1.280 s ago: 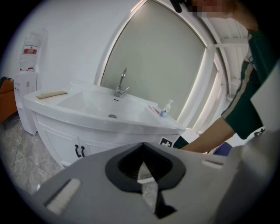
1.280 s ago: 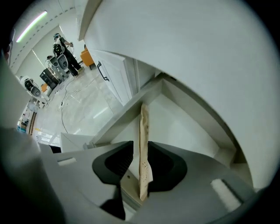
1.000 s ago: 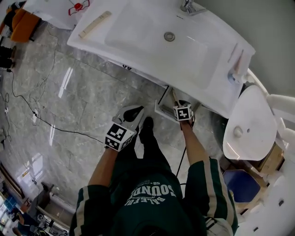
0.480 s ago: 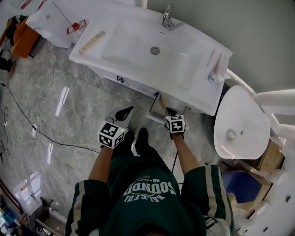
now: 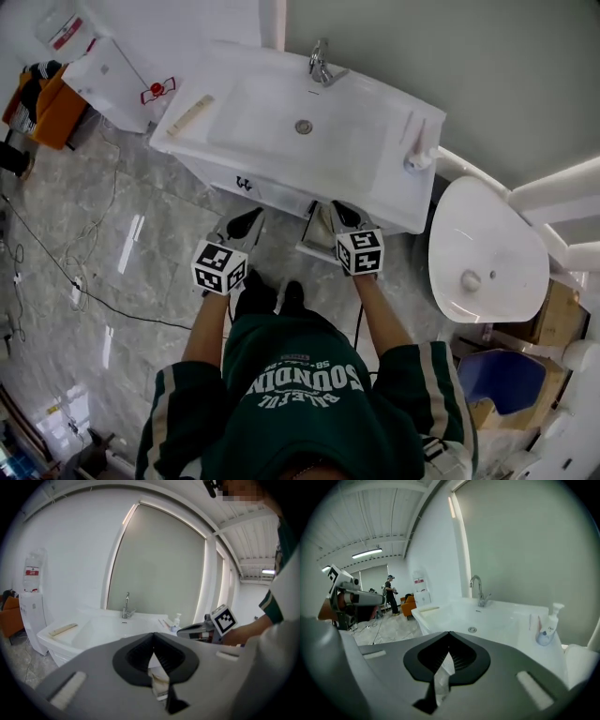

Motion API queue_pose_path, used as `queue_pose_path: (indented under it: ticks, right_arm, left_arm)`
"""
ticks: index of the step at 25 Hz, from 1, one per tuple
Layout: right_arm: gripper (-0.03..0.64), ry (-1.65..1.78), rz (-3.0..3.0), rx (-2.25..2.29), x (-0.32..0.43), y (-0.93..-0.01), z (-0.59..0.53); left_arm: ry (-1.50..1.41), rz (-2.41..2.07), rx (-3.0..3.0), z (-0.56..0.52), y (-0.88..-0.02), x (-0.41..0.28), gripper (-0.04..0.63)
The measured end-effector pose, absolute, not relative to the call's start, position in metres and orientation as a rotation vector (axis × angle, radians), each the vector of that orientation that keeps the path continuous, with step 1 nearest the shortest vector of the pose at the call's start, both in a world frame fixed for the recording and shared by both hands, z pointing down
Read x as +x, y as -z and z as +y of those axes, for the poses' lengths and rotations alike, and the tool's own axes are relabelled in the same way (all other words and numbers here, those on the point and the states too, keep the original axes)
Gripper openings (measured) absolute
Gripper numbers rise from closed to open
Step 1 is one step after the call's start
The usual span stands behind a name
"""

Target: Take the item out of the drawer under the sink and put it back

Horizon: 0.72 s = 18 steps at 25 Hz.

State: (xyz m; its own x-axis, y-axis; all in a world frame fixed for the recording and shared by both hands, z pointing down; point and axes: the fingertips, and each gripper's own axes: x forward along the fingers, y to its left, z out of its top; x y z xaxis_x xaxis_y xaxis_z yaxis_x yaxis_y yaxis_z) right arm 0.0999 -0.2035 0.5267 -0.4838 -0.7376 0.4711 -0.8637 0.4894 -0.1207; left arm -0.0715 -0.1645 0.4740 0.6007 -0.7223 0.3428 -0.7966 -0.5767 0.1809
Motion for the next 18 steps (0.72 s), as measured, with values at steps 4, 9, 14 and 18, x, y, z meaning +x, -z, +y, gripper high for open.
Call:
queue_pose_path:
  ticks: [4, 9, 14, 18]
  right_arm:
    - [0.002, -0.369, -2.475, 1.394, 0.102, -0.468, -0.214]
    - [0.002, -0.213, -2.559, 1.373, 0.096, -0.406, -0.212]
    - [0.002, -0.164, -2.604, 1.418, 0.099, -0.373, -0.214]
    - [0.002, -0.165, -2.609, 1.459, 0.097, -0.376, -0.207]
  left_arm:
    - [-0.279, -1.280, 2.552, -0.168, -0.448, -0.072, 0.049]
    - [-0.219, -1.335, 2.592, -0.173, -0.415, -0.078, 0.049]
    - [-0.180, -1.370, 2.608, -0.177, -0.394, -0.085, 0.049]
    - [-0.181, -1.369, 2.610, -0.172, -0.394, -0.088, 0.049]
